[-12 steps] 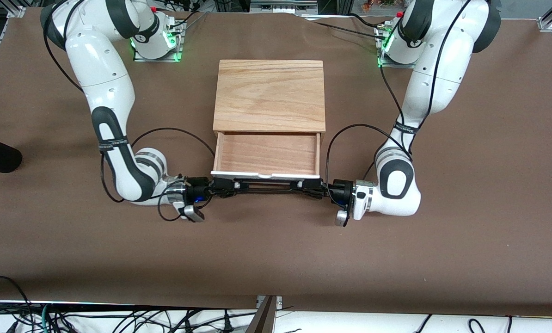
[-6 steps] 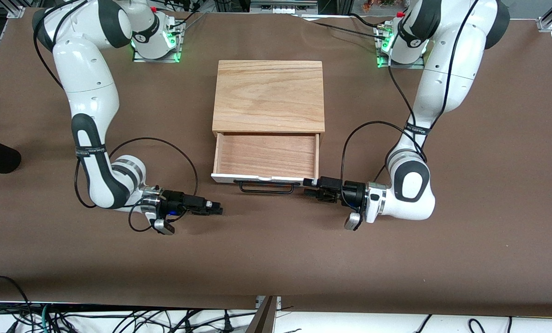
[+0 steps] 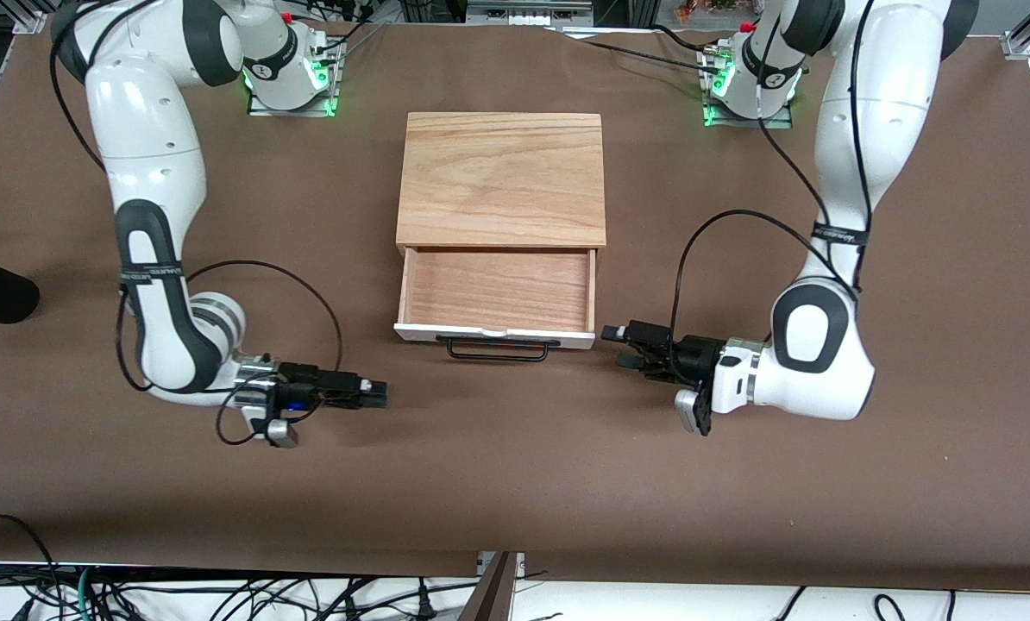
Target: Pull top drawer with both arms simultaneously
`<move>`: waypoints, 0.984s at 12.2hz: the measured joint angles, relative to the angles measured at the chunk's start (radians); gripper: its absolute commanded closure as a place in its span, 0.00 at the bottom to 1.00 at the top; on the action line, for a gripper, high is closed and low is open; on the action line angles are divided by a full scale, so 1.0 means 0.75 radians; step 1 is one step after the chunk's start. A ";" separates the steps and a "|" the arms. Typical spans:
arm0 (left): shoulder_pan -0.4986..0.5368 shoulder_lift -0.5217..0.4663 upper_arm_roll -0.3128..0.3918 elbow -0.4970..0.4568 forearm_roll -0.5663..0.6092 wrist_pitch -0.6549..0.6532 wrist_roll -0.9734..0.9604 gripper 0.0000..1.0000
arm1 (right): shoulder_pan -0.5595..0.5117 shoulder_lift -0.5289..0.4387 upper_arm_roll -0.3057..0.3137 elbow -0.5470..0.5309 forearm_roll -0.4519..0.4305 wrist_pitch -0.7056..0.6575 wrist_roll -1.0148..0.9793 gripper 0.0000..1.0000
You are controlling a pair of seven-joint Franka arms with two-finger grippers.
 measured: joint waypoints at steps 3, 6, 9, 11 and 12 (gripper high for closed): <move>0.001 -0.101 0.004 0.005 0.334 0.000 -0.079 0.00 | -0.002 -0.141 -0.064 0.042 -0.388 0.001 0.329 0.00; 0.000 -0.240 0.003 0.009 0.714 0.000 -0.229 0.00 | 0.002 -0.223 -0.070 0.121 -0.746 0.002 0.643 0.00; -0.025 -0.376 -0.003 0.009 1.064 -0.028 -0.446 0.00 | 0.006 -0.281 -0.071 0.148 -0.998 0.002 0.851 0.00; -0.056 -0.455 -0.007 0.009 1.270 -0.076 -0.535 0.00 | 0.031 -0.336 -0.070 0.153 -1.236 -0.001 1.034 0.00; -0.067 -0.492 -0.007 0.008 1.346 -0.086 -0.548 0.00 | 0.058 -0.368 -0.070 0.153 -1.369 -0.002 1.089 0.00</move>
